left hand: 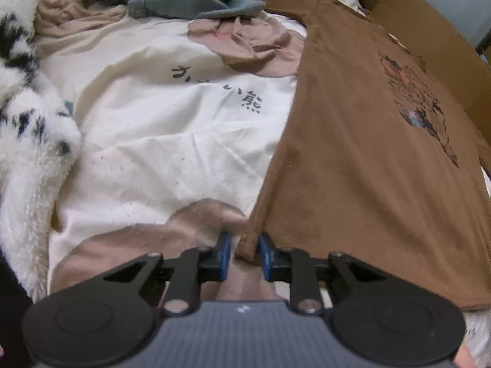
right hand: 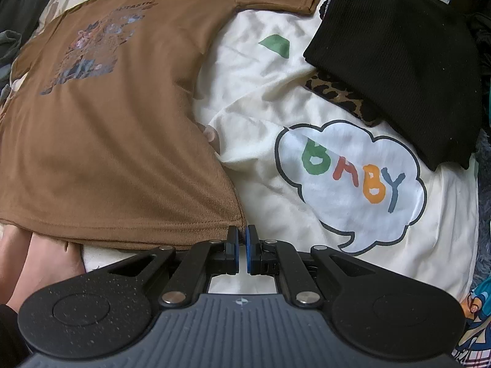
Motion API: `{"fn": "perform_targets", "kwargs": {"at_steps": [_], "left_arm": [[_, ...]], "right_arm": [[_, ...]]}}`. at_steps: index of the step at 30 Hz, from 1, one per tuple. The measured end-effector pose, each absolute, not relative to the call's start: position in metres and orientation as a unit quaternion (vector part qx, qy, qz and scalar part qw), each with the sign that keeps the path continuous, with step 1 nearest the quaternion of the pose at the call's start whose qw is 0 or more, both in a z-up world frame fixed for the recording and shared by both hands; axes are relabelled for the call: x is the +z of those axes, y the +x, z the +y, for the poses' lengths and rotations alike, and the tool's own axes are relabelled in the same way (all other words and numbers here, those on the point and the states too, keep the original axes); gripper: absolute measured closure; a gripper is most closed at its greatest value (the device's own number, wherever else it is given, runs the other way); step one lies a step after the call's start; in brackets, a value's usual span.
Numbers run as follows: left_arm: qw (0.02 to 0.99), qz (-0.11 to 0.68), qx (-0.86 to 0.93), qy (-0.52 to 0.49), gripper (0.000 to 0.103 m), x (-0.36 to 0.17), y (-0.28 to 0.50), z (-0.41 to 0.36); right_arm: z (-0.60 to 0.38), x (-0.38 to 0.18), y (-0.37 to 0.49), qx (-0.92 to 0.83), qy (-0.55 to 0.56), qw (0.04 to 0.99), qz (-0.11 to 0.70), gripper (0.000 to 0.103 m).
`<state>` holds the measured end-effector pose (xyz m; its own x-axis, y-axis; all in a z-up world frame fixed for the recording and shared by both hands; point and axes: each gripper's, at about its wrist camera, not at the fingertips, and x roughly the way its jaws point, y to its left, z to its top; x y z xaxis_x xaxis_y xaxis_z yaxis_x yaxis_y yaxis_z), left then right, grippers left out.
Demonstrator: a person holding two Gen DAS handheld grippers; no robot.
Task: Fold clothes
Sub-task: 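Close the left tool on the brown shirt hem while the right tool holds it, then hold the brown shirt hem pinched with both closed tools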
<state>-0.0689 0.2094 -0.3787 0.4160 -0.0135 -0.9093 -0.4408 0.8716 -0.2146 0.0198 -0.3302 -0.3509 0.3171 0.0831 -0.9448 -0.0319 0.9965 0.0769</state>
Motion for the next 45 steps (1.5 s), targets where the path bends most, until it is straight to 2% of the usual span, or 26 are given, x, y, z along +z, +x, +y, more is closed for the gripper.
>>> {"fn": "perform_targets", "kwargs": {"at_steps": [4, 7, 30, 38, 45], "left_arm": [[0.809, 0.534, 0.130, -0.210, 0.095, -0.378, -0.066, 0.207], [0.804, 0.542, 0.130, -0.208, 0.097, -0.371, -0.064, 0.206], [0.837, 0.500, 0.099, -0.196, 0.098, -0.225, -0.053, 0.237], [0.833, 0.506, 0.096, -0.202, 0.098, -0.214, -0.057, 0.240], [0.824, 0.522, 0.095, -0.200, 0.098, -0.226, -0.064, 0.241]], "right_arm": [[-0.332, -0.349, 0.020, 0.034, 0.028, 0.811, 0.584, 0.101], [-0.332, -0.345, 0.019, 0.034, 0.035, 0.811, 0.583, 0.101], [-0.332, -0.243, 0.009, 0.075, 0.106, 0.829, 0.543, 0.101], [-0.340, -0.230, 0.003, 0.062, 0.132, 0.831, 0.537, 0.102], [-0.342, -0.245, -0.003, 0.052, 0.135, 0.818, 0.556, 0.102]]}}
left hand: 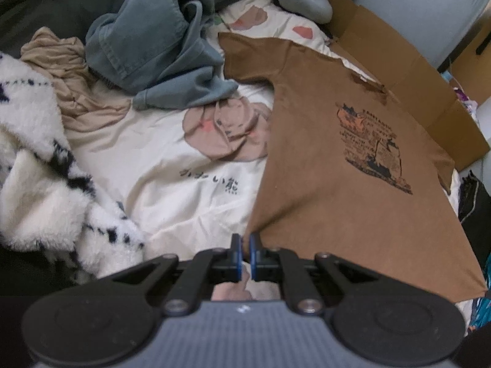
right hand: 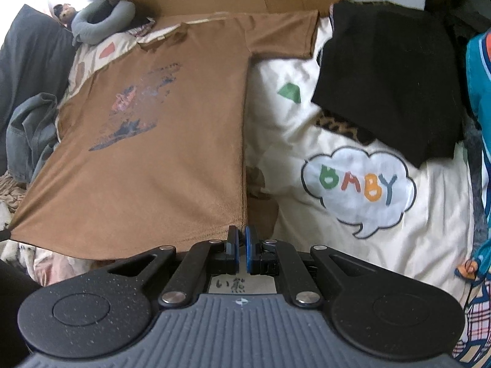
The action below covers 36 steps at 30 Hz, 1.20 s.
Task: Fold clothes
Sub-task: 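Hold the brown shirt hem pinched with both closed tools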
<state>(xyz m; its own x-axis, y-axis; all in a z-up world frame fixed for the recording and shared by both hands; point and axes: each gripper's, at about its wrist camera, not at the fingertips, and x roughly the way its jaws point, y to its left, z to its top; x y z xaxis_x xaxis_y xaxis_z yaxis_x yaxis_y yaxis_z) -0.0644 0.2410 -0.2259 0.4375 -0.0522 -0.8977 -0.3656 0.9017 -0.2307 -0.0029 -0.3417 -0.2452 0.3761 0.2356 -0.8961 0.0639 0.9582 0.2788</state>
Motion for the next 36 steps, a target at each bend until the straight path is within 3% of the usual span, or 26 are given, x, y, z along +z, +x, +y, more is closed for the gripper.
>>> {"fn": "perform_targets", "kwargs": {"at_steps": [28, 36], "left_arm": [[0.772, 0.581, 0.132, -0.220, 0.098, -0.349, -0.073, 0.240], [0.751, 0.606, 0.144, -0.219, 0.090, -0.367, -0.066, 0.240]], "right_arm": [[-0.335, -0.374, 0.003, 0.016, 0.114, 0.759, 0.641, 0.101], [-0.338, -0.395, 0.003, -0.015, 0.139, 0.748, 0.649, 0.098]]}}
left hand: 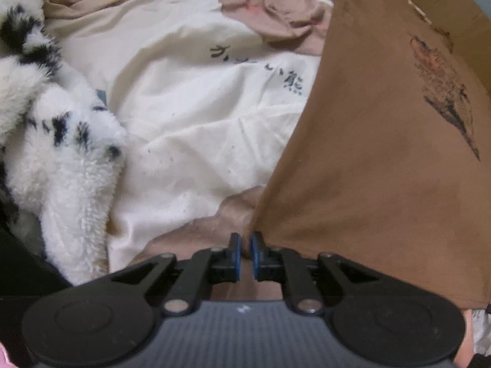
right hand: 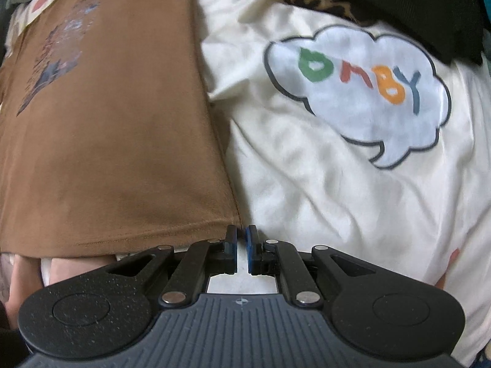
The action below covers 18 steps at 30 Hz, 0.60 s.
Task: Fold clothes
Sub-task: 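Hold the brown shirt hem pinched with both closed tools, then open both tools and release the shirt hem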
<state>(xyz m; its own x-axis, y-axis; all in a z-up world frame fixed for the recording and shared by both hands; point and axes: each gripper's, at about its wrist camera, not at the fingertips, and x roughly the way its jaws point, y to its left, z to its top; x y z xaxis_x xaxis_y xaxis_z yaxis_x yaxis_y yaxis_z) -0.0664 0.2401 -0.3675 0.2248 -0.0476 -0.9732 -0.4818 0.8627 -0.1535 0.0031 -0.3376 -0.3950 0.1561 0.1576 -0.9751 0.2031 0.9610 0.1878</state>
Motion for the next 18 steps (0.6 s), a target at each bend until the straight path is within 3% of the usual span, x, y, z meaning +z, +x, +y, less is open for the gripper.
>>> {"fn": "perform_targets", "kwargs": {"at_steps": [4, 7, 13, 15, 18], "left_arm": [[0.752, 0.606, 0.155, -0.207, 0.084, -0.353, -0.067, 0.244], [0.752, 0.602, 0.163, -0.212, 0.070, -0.337, -0.070, 0.253], [0.768, 0.579, 0.178, -0.208, 0.051, -0.292, -0.070, 0.267], [0.773, 0.571, 0.182, -0.206, 0.048, -0.279, -0.065, 0.268], [0.781, 0.560, 0.187, -0.205, 0.041, -0.258, -0.057, 0.270]], "right_arm": [[-0.346, -0.387, -0.002, -0.028, 0.142, 0.753, 0.642, 0.097], [-0.356, -0.372, -0.004, -0.034, 0.153, 0.762, 0.628, 0.094], [-0.375, -0.334, -0.006, -0.041, 0.174, 0.788, 0.589, 0.077], [-0.381, -0.321, -0.005, -0.041, 0.179, 0.796, 0.576, 0.067], [-0.393, -0.302, -0.002, -0.041, 0.185, 0.807, 0.559, 0.066]]}}
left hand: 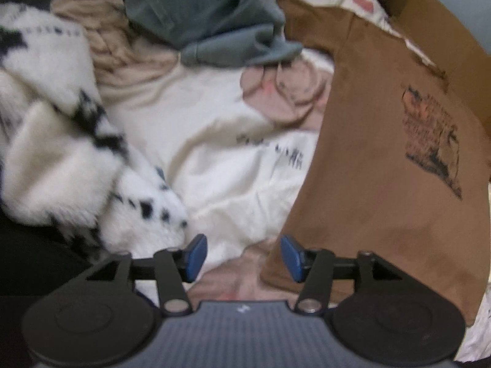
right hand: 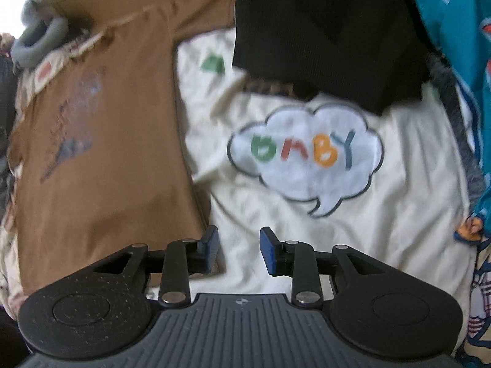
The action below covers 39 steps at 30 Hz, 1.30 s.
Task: Fold clothes
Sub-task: 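Open both tools and release the shirt hem, then raise both open tools and move them toward the shirt collar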
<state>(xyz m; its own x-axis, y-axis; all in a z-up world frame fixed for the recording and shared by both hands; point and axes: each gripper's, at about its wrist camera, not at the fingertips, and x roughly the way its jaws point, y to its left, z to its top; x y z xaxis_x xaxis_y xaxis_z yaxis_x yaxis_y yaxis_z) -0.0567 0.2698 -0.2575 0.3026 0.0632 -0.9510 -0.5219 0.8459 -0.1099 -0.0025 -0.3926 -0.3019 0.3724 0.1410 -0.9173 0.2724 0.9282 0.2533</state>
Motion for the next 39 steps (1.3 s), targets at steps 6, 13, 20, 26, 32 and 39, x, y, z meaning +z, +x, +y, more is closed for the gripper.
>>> {"fn": "perform_targets", "kwargs": {"at_steps": [6, 13, 20, 26, 32, 39], "left_arm": [[0.794, 0.548, 0.178, -0.196, 0.032, -0.218, -0.045, 0.269], [0.808, 0.542, 0.158, -0.171, 0.028, -0.178, -0.042, 0.269], [0.822, 0.515, 0.165, -0.177, 0.024, -0.143, -0.053, 0.278], [0.829, 0.502, 0.171, -0.176, 0.022, -0.122, -0.061, 0.289], [0.834, 0.490, 0.179, -0.181, 0.018, -0.106, -0.060, 0.299], [0.835, 0.489, 0.182, -0.174, 0.015, -0.094, -0.050, 0.303]], "right_arm": [[-0.404, -0.269, -0.003, -0.043, 0.192, 0.825, 0.530, 0.065], [-0.411, -0.236, -0.005, -0.044, 0.206, 0.844, 0.494, 0.058], [-0.410, -0.206, -0.015, -0.037, 0.216, 0.855, 0.470, 0.055], [-0.409, -0.181, -0.025, -0.034, 0.223, 0.865, 0.449, 0.040], [-0.407, -0.162, -0.025, -0.025, 0.218, 0.875, 0.431, 0.038], [-0.407, -0.148, -0.021, -0.017, 0.208, 0.884, 0.417, 0.031]]}}
